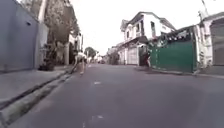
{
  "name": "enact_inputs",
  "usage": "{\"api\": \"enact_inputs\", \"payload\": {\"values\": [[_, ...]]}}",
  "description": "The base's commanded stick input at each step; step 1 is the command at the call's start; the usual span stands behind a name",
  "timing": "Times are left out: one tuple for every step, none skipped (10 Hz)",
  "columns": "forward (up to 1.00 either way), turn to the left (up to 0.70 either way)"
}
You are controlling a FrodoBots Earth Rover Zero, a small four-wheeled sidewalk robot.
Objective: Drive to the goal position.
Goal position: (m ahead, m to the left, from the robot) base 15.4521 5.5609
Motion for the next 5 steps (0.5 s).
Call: {"api": "enact_inputs", "payload": {"values": [[1.0, 0.0], [1.0, 0.0], [1.0, 0.0], [1.0, 0.0], [1.0, 0.0]]}}
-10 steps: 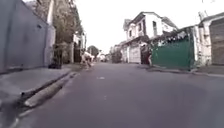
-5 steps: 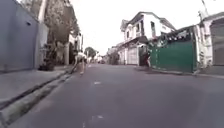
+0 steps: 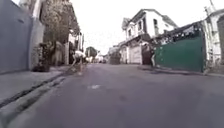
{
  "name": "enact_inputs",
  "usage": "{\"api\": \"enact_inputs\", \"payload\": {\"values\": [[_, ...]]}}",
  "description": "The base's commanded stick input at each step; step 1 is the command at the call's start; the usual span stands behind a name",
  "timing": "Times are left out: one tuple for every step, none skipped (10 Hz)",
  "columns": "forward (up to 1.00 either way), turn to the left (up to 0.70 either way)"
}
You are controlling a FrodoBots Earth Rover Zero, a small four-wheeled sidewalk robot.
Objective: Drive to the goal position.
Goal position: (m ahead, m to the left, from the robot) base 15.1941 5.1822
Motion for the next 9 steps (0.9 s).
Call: {"api": "enact_inputs", "payload": {"values": [[1.0, 0.0], [1.0, 0.0], [1.0, 0.0], [1.0, 0.0], [1.0, 0.0], [1.0, 0.0], [1.0, 0.0], [1.0, 0.0], [1.0, 0.0]]}}
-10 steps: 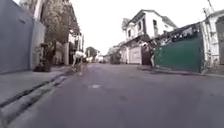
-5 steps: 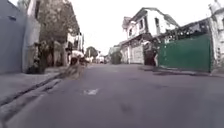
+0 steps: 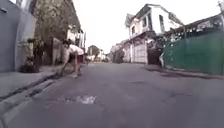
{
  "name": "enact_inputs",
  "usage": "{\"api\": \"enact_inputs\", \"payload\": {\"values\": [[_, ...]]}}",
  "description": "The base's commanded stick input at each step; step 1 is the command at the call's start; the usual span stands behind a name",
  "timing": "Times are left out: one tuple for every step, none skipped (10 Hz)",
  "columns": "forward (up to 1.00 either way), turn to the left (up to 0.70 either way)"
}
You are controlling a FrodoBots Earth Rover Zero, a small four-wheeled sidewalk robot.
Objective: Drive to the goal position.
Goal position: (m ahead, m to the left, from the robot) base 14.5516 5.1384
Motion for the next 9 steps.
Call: {"api": "enact_inputs", "payload": {"values": [[1.0, 0.0], [1.0, 0.0], [1.0, 0.0], [1.0, 0.0], [1.0, 0.0], [1.0, 0.0], [1.0, 0.0], [1.0, 0.0], [1.0, 0.0]]}}
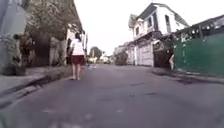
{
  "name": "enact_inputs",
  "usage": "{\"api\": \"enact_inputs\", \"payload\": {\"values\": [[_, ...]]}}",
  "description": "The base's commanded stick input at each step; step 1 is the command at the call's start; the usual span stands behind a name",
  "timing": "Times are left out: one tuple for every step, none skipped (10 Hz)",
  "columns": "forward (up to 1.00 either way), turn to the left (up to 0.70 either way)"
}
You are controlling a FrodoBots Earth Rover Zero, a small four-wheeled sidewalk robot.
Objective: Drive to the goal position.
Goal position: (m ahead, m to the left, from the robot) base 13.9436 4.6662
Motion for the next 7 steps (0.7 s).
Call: {"api": "enact_inputs", "payload": {"values": [[1.0, 0.0], [1.0, 0.0], [1.0, 0.0], [1.0, 0.0], [1.0, 0.0], [1.0, 0.0], [1.0, 0.0]]}}
